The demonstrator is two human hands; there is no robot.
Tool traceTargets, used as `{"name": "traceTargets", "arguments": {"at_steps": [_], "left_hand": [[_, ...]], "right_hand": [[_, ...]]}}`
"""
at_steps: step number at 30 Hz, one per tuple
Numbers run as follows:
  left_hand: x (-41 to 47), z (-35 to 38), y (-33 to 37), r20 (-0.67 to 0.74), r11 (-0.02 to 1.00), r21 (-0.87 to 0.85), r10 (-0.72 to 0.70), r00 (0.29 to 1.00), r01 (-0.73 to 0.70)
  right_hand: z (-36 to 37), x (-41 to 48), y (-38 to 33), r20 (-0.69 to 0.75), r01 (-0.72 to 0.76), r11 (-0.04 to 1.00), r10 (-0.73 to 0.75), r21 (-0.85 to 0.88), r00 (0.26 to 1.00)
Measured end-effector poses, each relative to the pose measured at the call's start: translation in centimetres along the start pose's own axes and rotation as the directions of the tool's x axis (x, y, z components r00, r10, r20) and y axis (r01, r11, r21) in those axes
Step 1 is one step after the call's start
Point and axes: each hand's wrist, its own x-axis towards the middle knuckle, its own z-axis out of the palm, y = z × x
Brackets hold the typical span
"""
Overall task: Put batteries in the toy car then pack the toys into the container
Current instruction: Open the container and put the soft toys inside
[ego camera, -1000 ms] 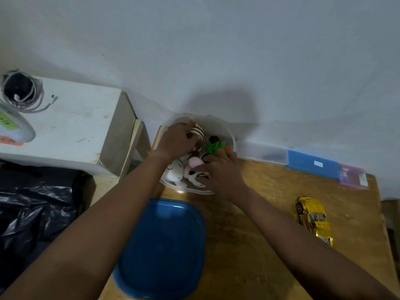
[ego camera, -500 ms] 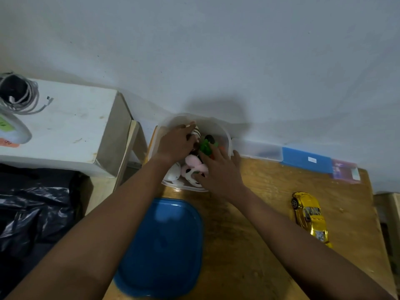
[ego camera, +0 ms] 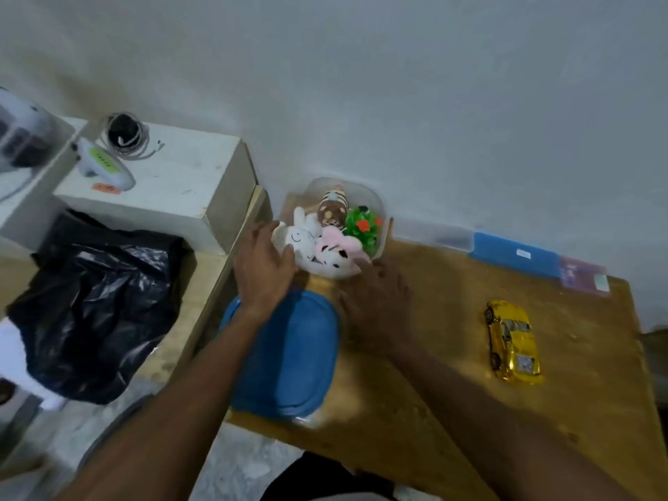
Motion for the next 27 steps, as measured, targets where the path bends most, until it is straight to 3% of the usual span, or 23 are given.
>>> {"name": "traceTargets", "arguments": {"at_steps": [5,7,10,13,16,20,27], "left_hand": [[-6.8,-1.3,-3.3,0.108,0.940,0.211,-0.295,0.949,0.268],[-8.8,-2.0,-4.8,0.148,0.862,0.321,-0.454,0.879,0.391],[-10.9,-2.8,-6.9,0.230,0.785,0.348,-0.601,0.766,0.512],[-12.4,-2.9,-8.2,0.241,0.794,0.277,-0.602,0.761,0.541],[-13.3,-3.3,-7.3,0.109,0.811,0.117,-0.585,0.804,0.574],[-13.0,-4.2,-5.2,-0.093,0.870,0.004,-0.491,0.866,0.494],[-6.5,-3.0,-0.8,-0.062,0.941,-0.069,-0.334,0.940,0.330]], "right_hand": [[1.8,-5.2,0.1,0.285,-0.087,0.982,0.036,0.170,0.958],[2.3,-6.4,-0.3,0.327,-0.119,0.976,0.053,0.184,0.943],[3.2,-7.1,-1.1,0.356,-0.150,0.970,0.075,0.189,0.932],[3.7,-7.1,-2.0,0.402,-0.251,0.942,0.146,0.221,0.904],[3.4,-7.0,-2.7,0.400,-0.365,0.856,0.209,0.366,0.892],[1.0,-6.9,-2.8,0.267,-0.266,0.807,0.140,0.527,0.953],[-3.0,-1.7,-1.5,0.052,-0.206,0.830,0.210,0.518,0.976]]}}
